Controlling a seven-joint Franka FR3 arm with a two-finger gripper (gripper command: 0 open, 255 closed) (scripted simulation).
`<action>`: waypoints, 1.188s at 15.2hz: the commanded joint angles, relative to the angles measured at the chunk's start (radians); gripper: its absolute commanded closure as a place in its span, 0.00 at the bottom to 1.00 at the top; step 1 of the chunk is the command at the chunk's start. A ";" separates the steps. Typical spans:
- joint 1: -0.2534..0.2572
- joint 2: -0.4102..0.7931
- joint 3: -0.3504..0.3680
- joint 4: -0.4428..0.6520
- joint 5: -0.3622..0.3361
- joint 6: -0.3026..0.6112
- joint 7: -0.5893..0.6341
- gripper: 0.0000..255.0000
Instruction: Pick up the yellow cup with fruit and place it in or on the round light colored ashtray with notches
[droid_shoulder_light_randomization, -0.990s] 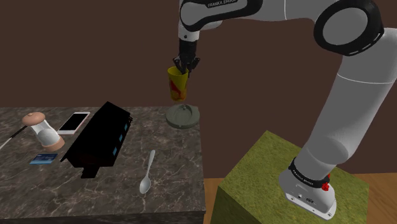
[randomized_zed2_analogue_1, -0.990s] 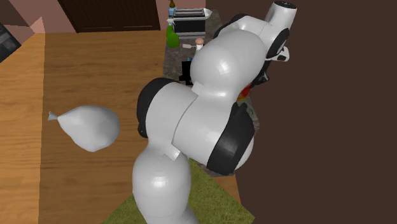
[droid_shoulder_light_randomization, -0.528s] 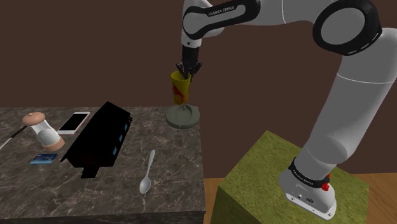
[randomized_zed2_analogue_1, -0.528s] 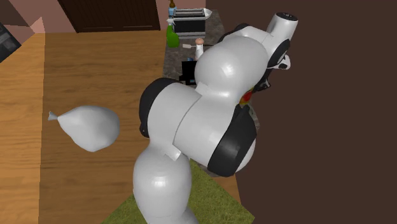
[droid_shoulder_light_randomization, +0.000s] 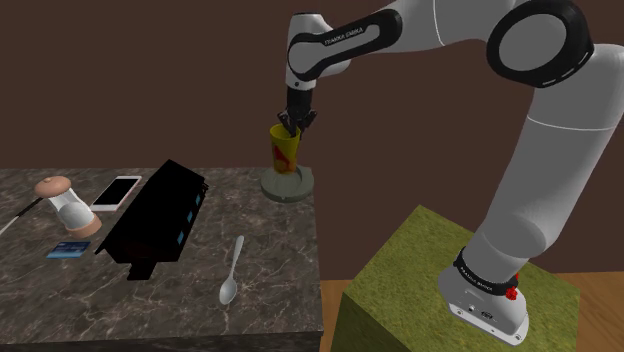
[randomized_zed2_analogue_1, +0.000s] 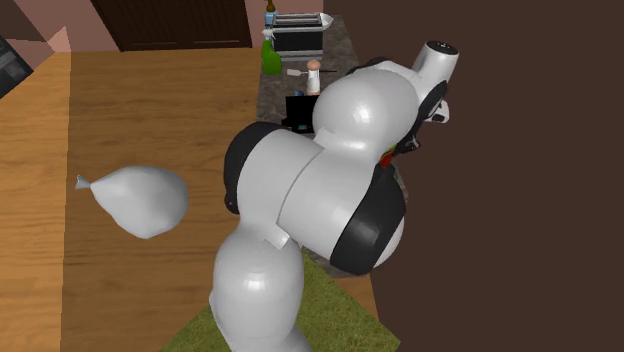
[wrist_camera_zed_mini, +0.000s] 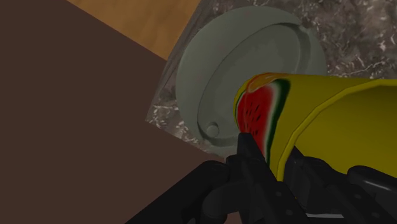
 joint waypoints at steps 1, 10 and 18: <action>0.000 0.007 0.000 -0.018 -0.001 0.026 -0.001 1.00; 0.002 0.035 -0.001 -0.068 -0.006 0.104 -0.002 1.00; 0.002 0.036 -0.002 -0.068 -0.006 0.104 -0.002 0.00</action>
